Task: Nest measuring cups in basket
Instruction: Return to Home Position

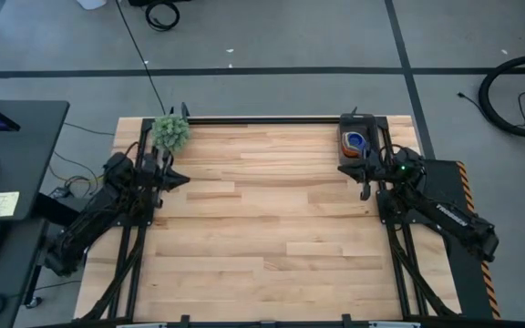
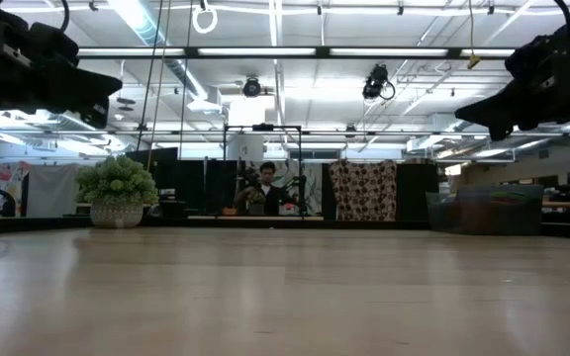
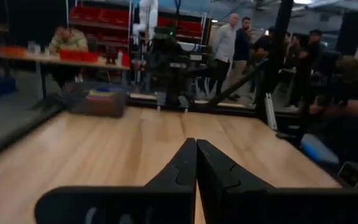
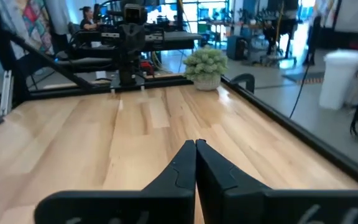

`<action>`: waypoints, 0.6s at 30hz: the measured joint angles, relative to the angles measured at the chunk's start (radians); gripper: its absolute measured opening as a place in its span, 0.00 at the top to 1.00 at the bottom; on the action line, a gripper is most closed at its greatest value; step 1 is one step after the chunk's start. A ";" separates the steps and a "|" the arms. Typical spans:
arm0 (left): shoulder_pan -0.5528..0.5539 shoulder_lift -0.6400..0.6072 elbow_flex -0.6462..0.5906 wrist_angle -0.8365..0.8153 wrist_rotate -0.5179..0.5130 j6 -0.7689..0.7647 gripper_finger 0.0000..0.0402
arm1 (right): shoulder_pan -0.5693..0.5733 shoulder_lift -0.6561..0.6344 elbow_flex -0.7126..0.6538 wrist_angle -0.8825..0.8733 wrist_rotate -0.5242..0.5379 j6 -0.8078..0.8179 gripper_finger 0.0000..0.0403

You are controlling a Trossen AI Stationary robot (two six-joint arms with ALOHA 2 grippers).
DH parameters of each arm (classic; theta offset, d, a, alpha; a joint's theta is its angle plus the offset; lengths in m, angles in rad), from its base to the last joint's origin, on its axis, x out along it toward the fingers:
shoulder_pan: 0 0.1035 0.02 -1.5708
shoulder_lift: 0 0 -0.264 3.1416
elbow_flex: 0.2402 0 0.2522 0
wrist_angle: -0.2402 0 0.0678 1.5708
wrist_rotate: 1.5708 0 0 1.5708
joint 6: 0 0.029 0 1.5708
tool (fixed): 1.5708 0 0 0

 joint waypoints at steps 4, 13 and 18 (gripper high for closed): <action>0.001 0.001 0.000 -0.025 -0.008 -0.099 0.98 | 0.000 0.020 0.000 0.000 0.032 0.077 0.97; 0.002 0.000 0.000 -0.020 -0.015 -0.058 0.94 | 0.000 0.033 0.000 0.000 0.037 0.228 0.96; 0.002 0.000 0.000 0.026 -0.024 -0.092 0.94 | 0.000 0.033 0.000 0.000 0.036 0.229 0.96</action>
